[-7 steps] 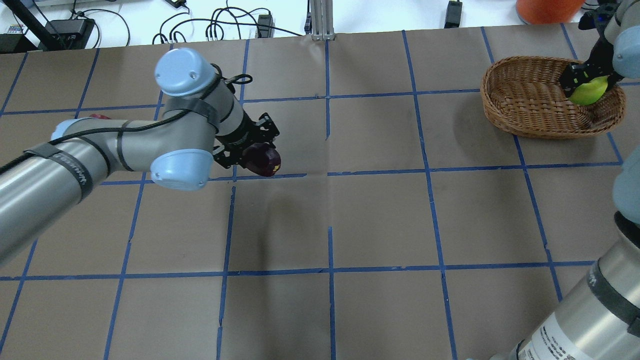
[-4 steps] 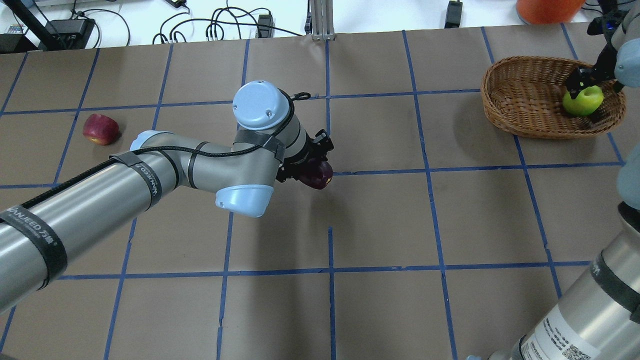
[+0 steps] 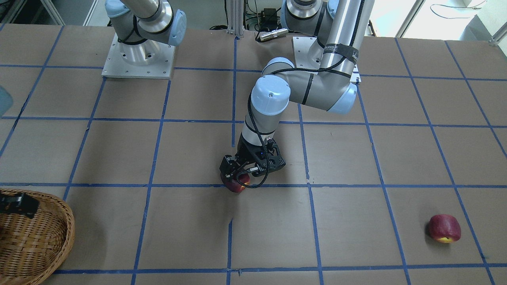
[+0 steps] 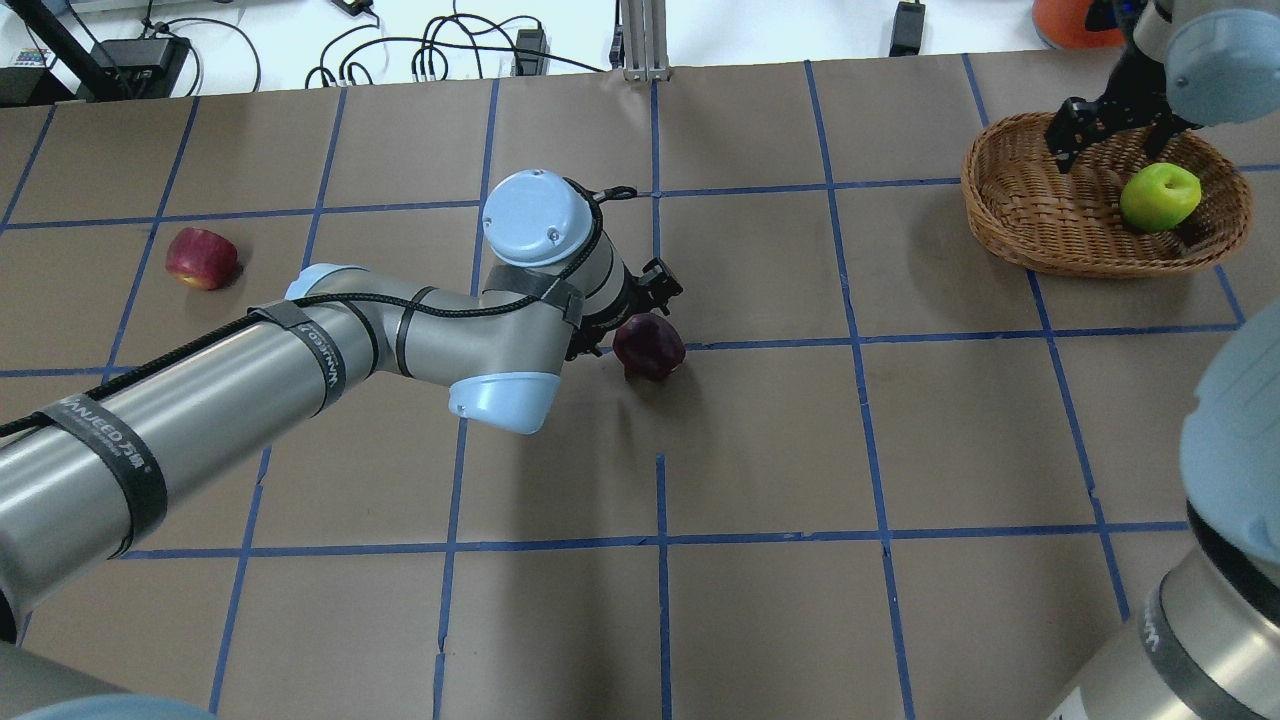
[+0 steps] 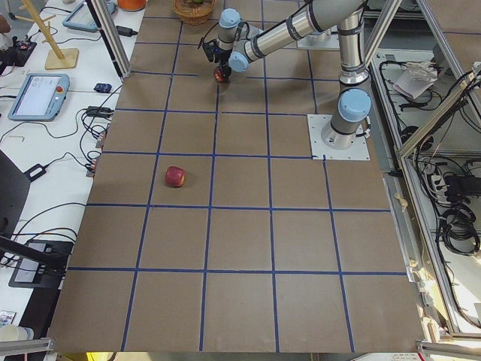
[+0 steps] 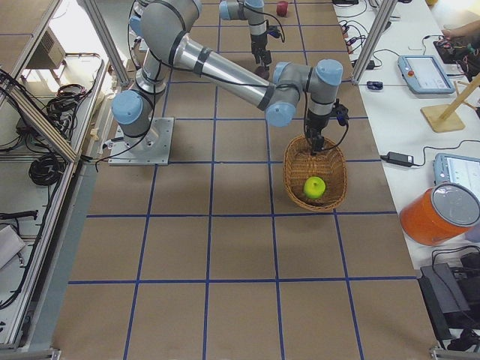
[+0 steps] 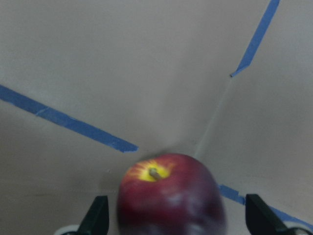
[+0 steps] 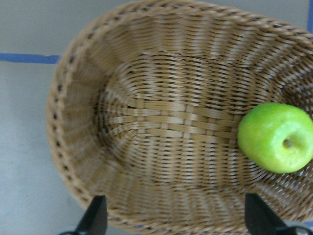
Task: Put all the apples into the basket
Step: 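Release the green apple in the basket while the left gripper sets down the purple apple, then grasp the purple apple with the right gripper while the left gripper reaches the red apple, then carry the purple apple to the basket while the left gripper lifts the red apple, then set the red apple at center with the left gripper while the right releases its apple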
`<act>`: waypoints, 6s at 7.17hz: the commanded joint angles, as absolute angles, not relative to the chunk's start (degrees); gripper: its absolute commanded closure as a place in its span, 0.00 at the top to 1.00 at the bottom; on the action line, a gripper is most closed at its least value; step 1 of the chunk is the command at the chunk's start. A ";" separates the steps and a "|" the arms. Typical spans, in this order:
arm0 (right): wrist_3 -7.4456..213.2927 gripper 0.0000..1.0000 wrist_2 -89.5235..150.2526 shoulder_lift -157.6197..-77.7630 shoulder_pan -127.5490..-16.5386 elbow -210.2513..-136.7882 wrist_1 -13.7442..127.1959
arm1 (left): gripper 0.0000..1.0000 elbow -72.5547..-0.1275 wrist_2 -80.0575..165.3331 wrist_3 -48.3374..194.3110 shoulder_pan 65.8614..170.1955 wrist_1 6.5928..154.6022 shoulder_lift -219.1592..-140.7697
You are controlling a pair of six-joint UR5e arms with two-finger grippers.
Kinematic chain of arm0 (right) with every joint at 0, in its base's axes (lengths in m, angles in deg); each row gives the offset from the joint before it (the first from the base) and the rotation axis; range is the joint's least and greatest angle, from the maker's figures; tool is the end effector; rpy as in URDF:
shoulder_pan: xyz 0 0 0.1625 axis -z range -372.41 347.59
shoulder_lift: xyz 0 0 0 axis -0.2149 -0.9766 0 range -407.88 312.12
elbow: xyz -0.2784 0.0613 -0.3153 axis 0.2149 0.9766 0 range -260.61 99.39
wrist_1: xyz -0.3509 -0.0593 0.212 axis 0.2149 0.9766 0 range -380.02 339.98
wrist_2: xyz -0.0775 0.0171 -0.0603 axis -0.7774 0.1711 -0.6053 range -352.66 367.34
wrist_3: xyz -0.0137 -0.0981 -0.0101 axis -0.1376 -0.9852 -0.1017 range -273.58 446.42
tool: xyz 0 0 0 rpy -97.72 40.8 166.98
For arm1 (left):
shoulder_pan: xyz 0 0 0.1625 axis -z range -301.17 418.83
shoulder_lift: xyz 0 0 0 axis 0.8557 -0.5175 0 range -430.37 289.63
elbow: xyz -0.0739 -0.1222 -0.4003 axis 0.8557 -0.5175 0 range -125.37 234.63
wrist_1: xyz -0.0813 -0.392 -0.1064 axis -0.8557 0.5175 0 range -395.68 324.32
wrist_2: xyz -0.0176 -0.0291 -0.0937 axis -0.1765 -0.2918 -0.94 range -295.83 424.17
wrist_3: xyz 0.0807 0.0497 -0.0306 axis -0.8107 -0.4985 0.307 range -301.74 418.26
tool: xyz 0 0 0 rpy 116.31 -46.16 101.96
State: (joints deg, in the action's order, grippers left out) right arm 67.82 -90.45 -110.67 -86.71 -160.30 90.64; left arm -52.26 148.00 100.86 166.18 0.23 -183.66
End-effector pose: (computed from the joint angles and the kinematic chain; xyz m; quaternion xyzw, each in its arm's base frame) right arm -0.0675 -0.6827 0.3346 0.0230 -0.9969 0.0113 0.0746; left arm -0.3129 -0.5186 0.2277 0.2104 -0.9686 0.0781 0.1067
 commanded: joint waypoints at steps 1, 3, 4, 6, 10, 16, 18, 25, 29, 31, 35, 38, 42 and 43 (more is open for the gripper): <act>75.58 1.00 -90.30 -113.45 -97.44 -160.42 85.02 | 1.00 -51.63 147.93 89.07 161.35 0.35 -181.56; 78.51 1.00 -81.76 -113.54 -104.84 -161.03 82.46 | 1.00 -51.63 147.58 68.58 150.91 1.23 -179.63; 78.51 1.00 -80.47 -113.54 -107.66 -161.38 82.55 | 1.00 -51.89 147.75 60.36 144.94 2.54 -179.53; 78.43 1.00 -81.42 -113.45 -117.21 -162.35 82.81 | 1.00 -51.28 147.84 38.61 131.58 3.16 -181.90; 78.25 1.00 -80.37 -111.26 -124.11 -167.86 89.19 | 1.00 -33.21 147.93 17.48 122.12 20.98 -188.03; 77.81 1.00 -78.18 -106.26 -125.88 -173.69 103.96 | 1.00 -30.36 148.28 8.07 117.98 18.04 -198.15; 77.37 0.82 -78.18 -104.05 -125.79 -173.34 106.96 | 1.00 -29.31 150.04 8.16 117.98 16.97 -199.83; 76.75 0.00 -89.50 -114.77 -103.00 -164.29 91.69 | 0.82 -24.91 149.95 8.07 117.98 17.58 -202.29; 63.15 0.00 -91.53 -111.36 -82.75 -163.49 94.92 | 0.33 -25.35 150.22 20.92 123.75 34.40 -195.82; 59.89 0.15 -91.19 -105.38 -79.14 -163.40 104.59 | 0.33 -29.28 149.78 37.61 131.13 37.87 -190.46; 65.50 1.00 -84.50 -104.75 -79.12 -163.14 104.43 | 0.33 -38.26 145.47 78.53 155.35 33.09 -183.66; 65.50 1.00 -84.60 -106.41 -79.99 -158.85 96.75 | 0.39 -42.02 149.51 94.07 169.29 18.75 -187.60; 72.77 1.00 -84.59 -109.06 -87.45 -158.22 89.67 | 1.00 -46.01 149.52 96.59 168.71 5.61 -188.42; 73.84 1.00 -84.59 -109.06 -89.12 -158.39 89.67 | 1.00 -45.75 149.60 95.27 167.65 12.07 -185.88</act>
